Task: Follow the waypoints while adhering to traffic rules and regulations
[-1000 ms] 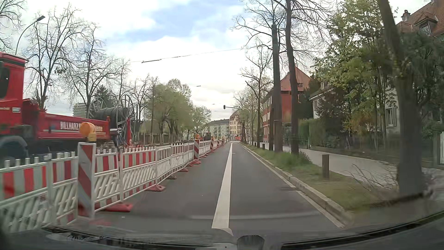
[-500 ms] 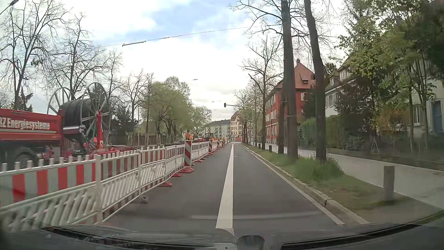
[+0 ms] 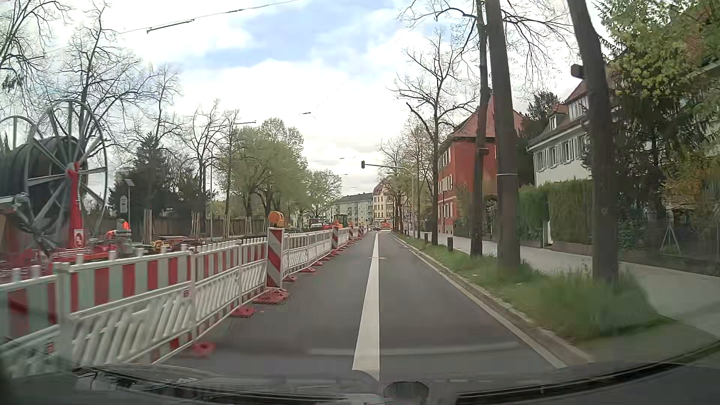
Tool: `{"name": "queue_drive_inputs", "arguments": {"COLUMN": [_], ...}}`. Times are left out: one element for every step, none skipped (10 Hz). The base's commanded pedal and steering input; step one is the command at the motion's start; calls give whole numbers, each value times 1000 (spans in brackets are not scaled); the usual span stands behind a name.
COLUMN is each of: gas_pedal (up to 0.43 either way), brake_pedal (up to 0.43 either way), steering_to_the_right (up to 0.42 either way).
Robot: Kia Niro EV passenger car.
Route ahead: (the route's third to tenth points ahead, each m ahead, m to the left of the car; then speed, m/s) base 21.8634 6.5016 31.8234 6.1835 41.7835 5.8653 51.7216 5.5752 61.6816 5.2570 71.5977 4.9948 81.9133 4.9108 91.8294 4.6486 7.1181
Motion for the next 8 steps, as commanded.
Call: {"name": "queue_drive_inputs", "arguments": {"gas_pedal": [67,67,67,67,67,67,67,67], "brake_pedal": [0,0,0,0,0,0,0,0], "steering_to_the_right": [4,4,4,4,4,4,4,4]}}
